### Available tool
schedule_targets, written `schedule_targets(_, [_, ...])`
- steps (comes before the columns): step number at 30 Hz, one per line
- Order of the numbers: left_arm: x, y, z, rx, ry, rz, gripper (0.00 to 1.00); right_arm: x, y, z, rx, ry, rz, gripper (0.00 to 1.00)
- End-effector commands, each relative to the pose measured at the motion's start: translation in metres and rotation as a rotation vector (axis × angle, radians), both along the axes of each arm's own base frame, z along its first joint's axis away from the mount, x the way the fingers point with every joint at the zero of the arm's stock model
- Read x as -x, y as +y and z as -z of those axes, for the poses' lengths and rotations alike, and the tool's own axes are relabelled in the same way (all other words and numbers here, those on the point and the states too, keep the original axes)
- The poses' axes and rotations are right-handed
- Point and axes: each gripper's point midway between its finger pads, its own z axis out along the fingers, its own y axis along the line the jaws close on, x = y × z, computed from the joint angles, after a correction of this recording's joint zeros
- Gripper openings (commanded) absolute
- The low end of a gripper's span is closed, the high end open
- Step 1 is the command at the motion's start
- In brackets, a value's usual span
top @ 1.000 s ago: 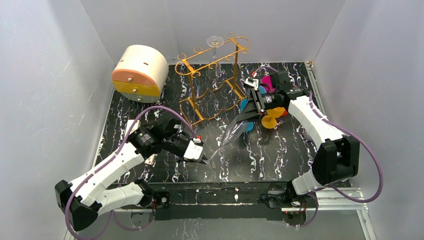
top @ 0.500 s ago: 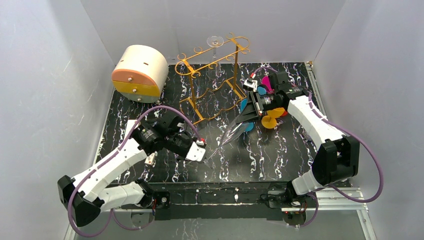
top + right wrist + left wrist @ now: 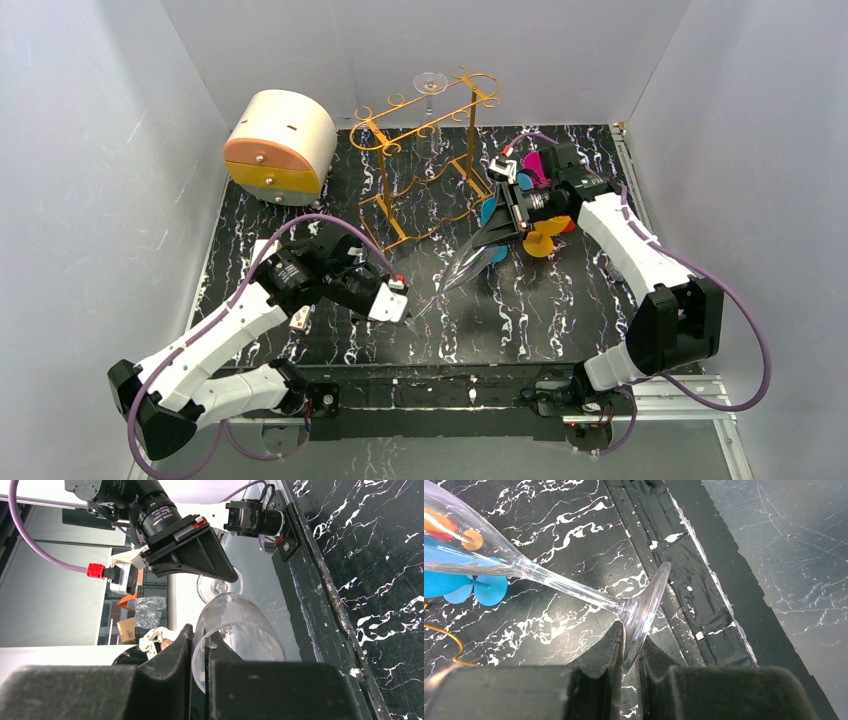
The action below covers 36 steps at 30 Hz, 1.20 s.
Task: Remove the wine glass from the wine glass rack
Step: Place the wine glass at the center of the board.
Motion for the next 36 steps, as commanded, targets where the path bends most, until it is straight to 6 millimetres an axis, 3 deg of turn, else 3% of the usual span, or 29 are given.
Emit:
schedule_targets(1, [-0.016,-0.006,-0.014,0.032,-0.027,-0.064,0.09,0.018,0.000,-0.021,-0.034,-0.081,-0.030,0.01])
schedule_targets(8, [-0.016,-0.002,-0.015,0.046,-0.034,-0.114,0.26,0.018,0.000,-0.019,-0.037,-0.082,-0.028,0.01])
schedule_targets(13, [0.002,0.001,-0.008,0.030,0.056,-0.073,0.35,0.022,-0.002,-0.016,-0.019,-0.076,-0.021,0.01])
schedule_targets(17, [0.004,0.004,-0.003,0.013,0.071,-0.073,0.51,0.020,-0.001,-0.016,-0.013,-0.090,-0.012,0.01])
schedule_targets(29, [0.014,0.010,0.002,-0.054,0.112,-0.009,0.66,0.014,-0.002,-0.012,0.049,-0.167,0.058,0.01])
schedule_targets(31, [0.014,0.012,0.006,-0.080,0.116,0.001,0.72,0.014,-0.002,-0.011,0.054,-0.164,0.061,0.01])
schedule_targets(36, [0.007,0.011,0.005,-0.075,0.072,-0.015,0.74,0.012,-0.001,-0.008,0.067,-0.147,0.066,0.01])
